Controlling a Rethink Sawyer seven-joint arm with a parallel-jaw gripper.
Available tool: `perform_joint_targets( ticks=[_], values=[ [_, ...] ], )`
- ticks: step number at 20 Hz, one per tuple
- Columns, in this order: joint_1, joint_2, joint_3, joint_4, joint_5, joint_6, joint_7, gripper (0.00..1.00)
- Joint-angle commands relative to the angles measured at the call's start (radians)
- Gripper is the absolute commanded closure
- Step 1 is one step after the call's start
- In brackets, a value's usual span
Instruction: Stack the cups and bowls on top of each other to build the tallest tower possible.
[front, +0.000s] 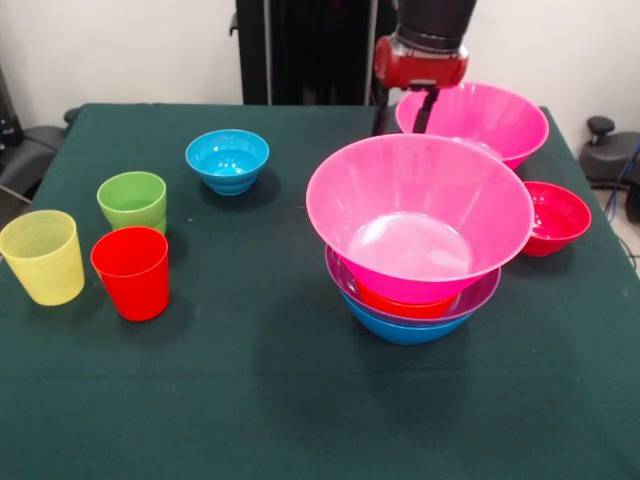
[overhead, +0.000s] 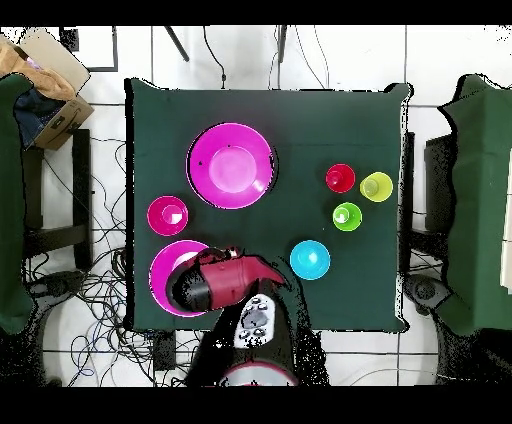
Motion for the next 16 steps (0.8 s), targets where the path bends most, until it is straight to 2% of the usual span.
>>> perform_joint_targets(
  ticks=[1,3,6,8,12,14,16],
  values=[
    [-0.163,0.13,0.247,0.01,0.043,0.0,0.079,0.0],
    [-0.191,0.128,0.283,0.017,0.047,0.059,0.058,0.0],
    [-0.22,0.135,0.319,0.026,0.04,0.087,0.045,0.0],
    [-0.26,0.145,0.36,0.04,0.038,0.097,0.034,0.0],
    [-0.346,0.17,0.461,0.061,0.046,0.194,-0.021,0.0],
    [-0.366,0.157,0.49,0.073,0.041,0.218,-0.03,0.0],
    [-0.329,0.121,0.451,0.064,0.02,0.202,-0.001,0.0]
  ],
)
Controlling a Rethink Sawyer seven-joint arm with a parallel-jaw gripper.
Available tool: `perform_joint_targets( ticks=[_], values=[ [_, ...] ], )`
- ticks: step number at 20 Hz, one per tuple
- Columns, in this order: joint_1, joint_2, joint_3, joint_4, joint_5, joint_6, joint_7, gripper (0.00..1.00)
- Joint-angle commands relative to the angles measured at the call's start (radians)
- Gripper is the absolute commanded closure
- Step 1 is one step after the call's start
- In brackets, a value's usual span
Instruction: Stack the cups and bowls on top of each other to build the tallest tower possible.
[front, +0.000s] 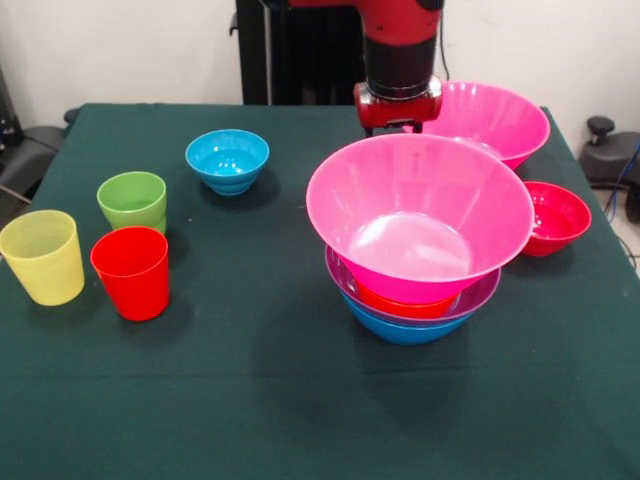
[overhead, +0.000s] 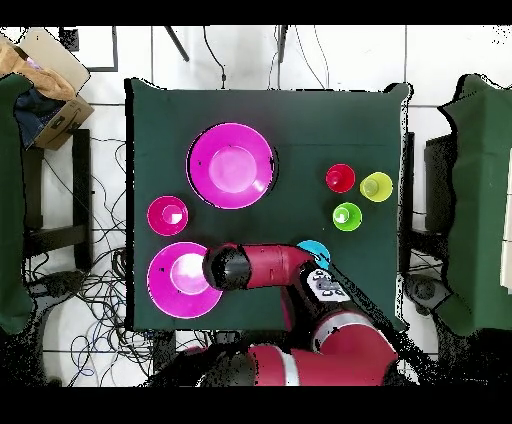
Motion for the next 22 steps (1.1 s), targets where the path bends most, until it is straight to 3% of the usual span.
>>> perform_joint_targets(
  ticks=[1,2,3,5,8,11,15,18,22],
  values=[
    [0.09,-0.021,0.072,0.007,-0.036,0.069,0.047,0.0],
    [0.171,-0.035,-0.027,-0.024,-0.074,-0.042,0.113,0.0],
    [0.195,-0.048,-0.066,-0.024,-0.076,-0.144,0.16,0.0],
    [0.185,-0.095,-0.072,0.003,-0.076,-0.215,0.17,0.0],
    [0.177,-0.189,-0.08,0.02,-0.074,-0.185,0.141,0.0],
    [0.218,-0.256,-0.154,0.009,-0.056,-0.249,0.167,0.0],
    [0.287,-0.248,-0.243,-0.034,-0.027,-0.278,0.17,0.0],
    [0.407,-0.213,-0.398,-0.086,0.053,-0.339,0.213,0.0],
    [0.326,-0.201,-0.281,-0.058,0.021,-0.253,0.157,0.0]
  ],
)
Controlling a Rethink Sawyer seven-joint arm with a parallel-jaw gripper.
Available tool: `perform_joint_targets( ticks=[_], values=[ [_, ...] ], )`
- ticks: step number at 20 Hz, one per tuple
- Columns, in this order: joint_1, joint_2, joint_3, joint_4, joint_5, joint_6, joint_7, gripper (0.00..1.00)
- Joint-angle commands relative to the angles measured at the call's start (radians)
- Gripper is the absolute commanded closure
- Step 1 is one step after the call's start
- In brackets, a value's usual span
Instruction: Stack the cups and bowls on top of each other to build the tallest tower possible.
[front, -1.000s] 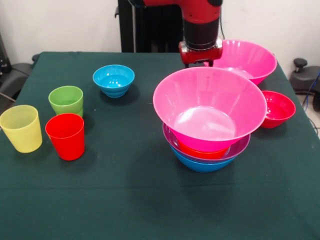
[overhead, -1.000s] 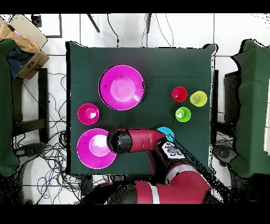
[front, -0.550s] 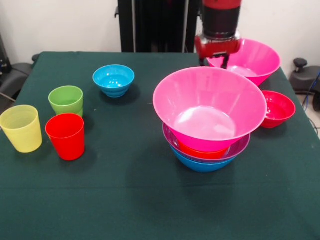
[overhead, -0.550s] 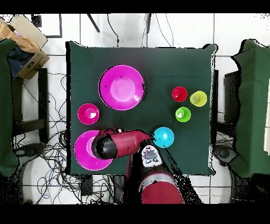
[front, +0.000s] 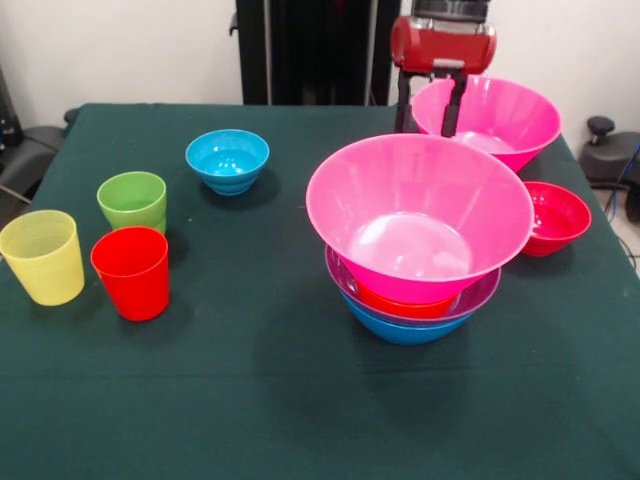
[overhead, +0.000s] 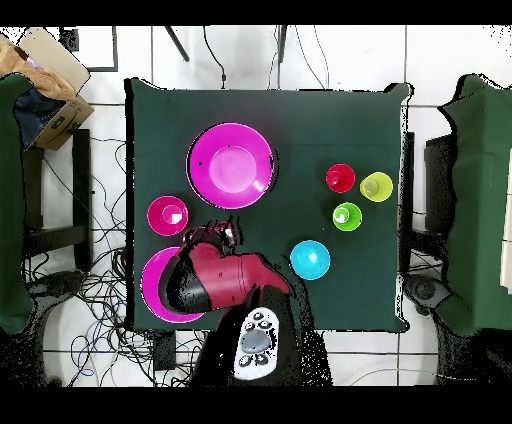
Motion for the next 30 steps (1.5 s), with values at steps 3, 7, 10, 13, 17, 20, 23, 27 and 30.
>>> perform_joint_targets(
  ticks=[3,7,10,13,17,20,23,27,30],
  values=[
    [-0.142,0.077,0.182,0.012,0.048,0.153,0.104,0.0],
    [-0.246,0.146,0.319,0.034,0.116,0.376,0.041,0.0],
    [-0.234,0.168,0.3,0.015,0.128,0.449,0.036,0.0],
    [-0.249,0.184,0.318,0.008,0.146,0.562,0.018,0.0],
    [-0.27,0.16,0.342,0.02,0.138,0.582,0.004,0.0],
    [-0.319,0.107,0.372,0.068,0.126,0.424,0.037,0.0],
    [-0.365,0.07,0.391,0.1,0.103,0.369,0.039,1.0],
    [-0.362,0.035,0.361,0.072,0.059,0.402,0.019,1.0],
    [-0.343,0.039,0.346,0.023,0.046,0.428,0.012,1.0]
  ],
)
